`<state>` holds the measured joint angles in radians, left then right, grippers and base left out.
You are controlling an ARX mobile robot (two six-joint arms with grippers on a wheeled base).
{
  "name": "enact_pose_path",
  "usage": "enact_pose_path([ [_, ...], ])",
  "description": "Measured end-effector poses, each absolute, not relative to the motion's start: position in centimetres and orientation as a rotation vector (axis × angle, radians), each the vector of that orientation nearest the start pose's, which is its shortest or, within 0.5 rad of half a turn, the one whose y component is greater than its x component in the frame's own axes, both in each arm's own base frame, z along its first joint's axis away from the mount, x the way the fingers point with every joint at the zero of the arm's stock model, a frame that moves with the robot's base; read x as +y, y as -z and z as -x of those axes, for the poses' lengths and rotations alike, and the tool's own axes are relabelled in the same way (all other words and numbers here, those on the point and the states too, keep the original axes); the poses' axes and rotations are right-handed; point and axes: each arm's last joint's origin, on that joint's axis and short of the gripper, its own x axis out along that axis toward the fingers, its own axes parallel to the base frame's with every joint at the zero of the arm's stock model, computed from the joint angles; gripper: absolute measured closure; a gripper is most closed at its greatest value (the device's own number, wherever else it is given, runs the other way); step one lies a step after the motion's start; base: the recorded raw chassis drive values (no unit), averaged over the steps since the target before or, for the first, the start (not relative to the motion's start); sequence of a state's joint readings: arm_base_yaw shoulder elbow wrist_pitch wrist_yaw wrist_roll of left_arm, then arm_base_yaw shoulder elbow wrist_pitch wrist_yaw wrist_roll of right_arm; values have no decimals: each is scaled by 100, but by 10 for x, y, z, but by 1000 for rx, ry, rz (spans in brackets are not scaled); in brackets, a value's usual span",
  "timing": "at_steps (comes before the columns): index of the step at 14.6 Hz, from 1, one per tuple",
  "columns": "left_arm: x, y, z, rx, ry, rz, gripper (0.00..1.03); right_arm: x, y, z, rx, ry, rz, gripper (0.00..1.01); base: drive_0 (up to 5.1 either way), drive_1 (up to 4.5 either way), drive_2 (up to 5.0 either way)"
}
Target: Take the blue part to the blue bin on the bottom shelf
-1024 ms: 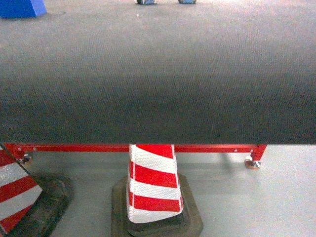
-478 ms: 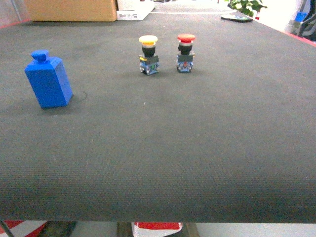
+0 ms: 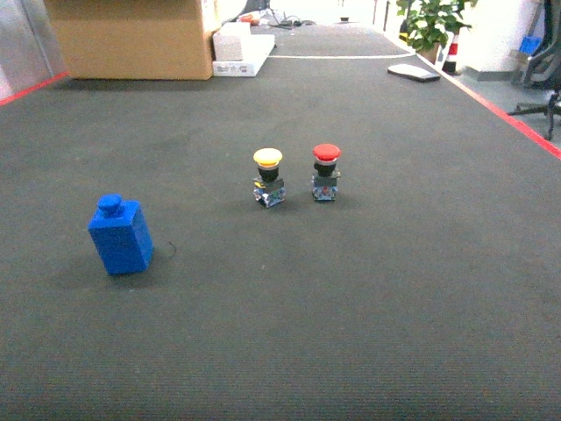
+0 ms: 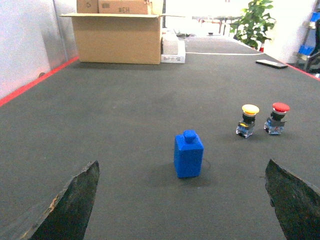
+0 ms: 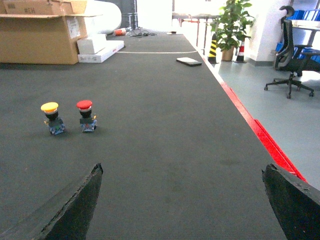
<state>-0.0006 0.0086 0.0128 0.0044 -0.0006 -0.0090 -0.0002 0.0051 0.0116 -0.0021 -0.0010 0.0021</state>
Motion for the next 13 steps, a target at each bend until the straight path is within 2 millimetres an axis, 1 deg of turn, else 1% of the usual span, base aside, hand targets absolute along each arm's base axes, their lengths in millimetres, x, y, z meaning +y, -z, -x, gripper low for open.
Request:
enact_pose_path([
  [13,0,-167,-98,1,0,9,5,0,-167,-97,-2,0,-2,3,0,0,0],
])
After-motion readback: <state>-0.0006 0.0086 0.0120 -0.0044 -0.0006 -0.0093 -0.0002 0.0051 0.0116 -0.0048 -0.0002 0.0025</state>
